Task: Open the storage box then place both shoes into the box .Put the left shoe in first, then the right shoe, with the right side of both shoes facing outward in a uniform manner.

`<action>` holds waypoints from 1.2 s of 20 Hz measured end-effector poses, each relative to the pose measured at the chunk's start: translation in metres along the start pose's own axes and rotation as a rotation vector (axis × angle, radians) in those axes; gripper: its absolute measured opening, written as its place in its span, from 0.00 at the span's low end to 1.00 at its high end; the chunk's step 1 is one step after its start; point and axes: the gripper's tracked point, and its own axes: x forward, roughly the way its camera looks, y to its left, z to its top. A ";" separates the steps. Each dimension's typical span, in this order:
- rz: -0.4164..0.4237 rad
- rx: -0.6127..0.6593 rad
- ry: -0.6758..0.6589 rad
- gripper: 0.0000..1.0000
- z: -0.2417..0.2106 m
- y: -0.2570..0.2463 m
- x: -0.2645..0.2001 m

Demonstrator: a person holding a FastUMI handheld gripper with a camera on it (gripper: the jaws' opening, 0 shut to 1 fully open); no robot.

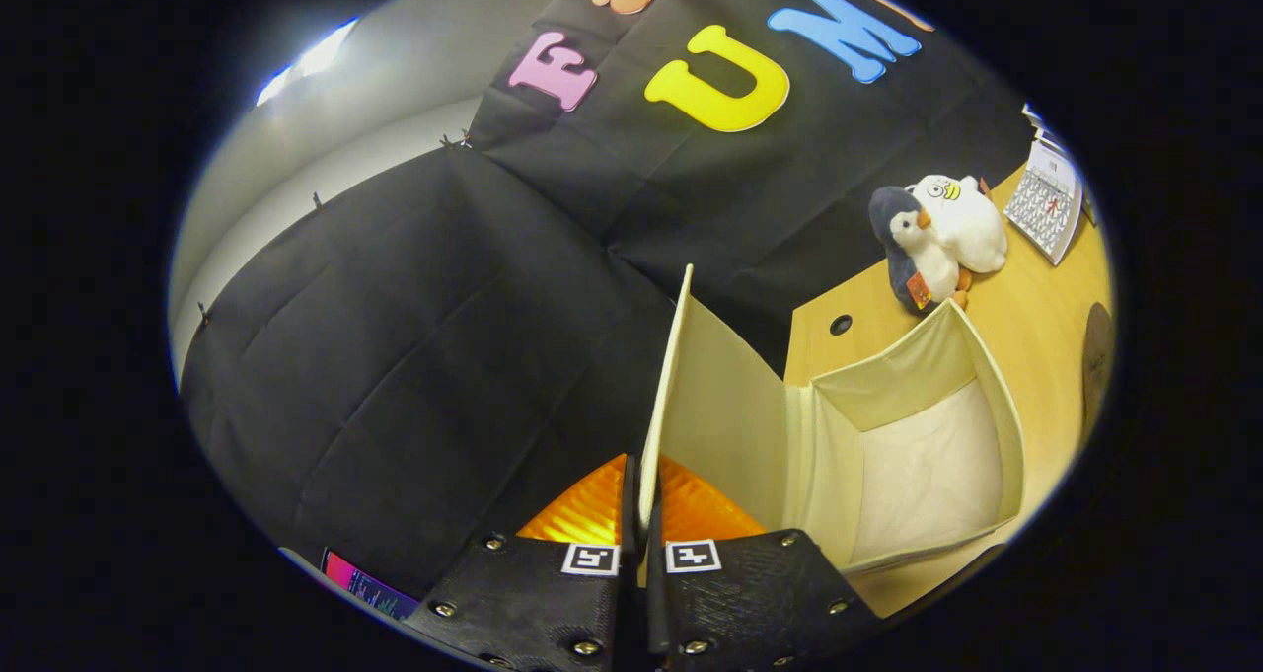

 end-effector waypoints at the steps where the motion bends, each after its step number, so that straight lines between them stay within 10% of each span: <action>1: 0.006 -0.020 0.008 0.03 -0.005 0.005 0.003; 4: 0.065 -0.107 0.043 0.21 -0.018 0.030 0.010; 7: 0.076 -0.212 0.050 0.98 -0.025 0.038 0.006; 24: -0.393 -0.580 -0.198 0.99 0.107 -0.128 -0.137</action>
